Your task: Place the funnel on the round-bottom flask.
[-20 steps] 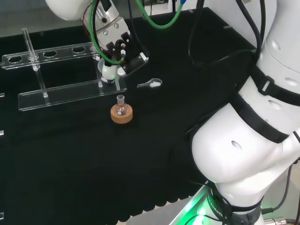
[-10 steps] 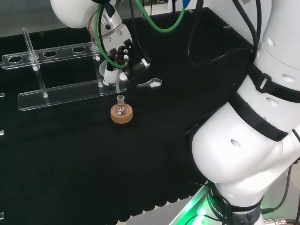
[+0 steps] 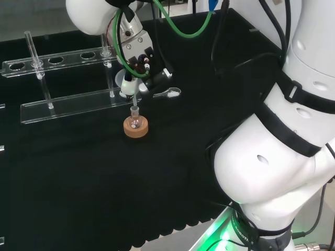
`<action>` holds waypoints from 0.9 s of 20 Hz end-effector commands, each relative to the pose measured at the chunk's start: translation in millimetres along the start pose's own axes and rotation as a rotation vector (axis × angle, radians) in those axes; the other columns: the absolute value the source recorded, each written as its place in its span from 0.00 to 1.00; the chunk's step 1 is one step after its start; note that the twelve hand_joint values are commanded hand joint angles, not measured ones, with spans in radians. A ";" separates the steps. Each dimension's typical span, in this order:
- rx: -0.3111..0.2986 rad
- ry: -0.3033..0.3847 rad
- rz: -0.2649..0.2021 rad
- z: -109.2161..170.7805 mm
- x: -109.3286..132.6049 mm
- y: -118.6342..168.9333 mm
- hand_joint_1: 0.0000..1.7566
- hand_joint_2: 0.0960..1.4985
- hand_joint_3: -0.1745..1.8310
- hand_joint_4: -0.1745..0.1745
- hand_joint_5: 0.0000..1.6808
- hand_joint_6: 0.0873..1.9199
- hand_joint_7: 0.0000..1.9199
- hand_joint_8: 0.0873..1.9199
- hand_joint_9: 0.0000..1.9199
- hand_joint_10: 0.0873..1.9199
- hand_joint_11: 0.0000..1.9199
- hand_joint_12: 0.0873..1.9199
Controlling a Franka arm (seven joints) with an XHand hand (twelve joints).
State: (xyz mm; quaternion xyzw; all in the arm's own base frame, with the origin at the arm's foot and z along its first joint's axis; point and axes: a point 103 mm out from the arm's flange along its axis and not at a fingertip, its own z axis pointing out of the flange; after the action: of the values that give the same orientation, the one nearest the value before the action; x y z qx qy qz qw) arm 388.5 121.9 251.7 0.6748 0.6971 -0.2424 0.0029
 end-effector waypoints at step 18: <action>0.014 0.001 -0.021 10.8 9.6 15.4 0.47 0.45 0.40 0.36 0.36 0.00 0.29 0.36 0.46 0.26 0.24 0.68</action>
State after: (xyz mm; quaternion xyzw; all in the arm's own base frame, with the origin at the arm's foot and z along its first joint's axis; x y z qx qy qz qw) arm 391.6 129.8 247.4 0.6683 0.7061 -0.2334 -0.0182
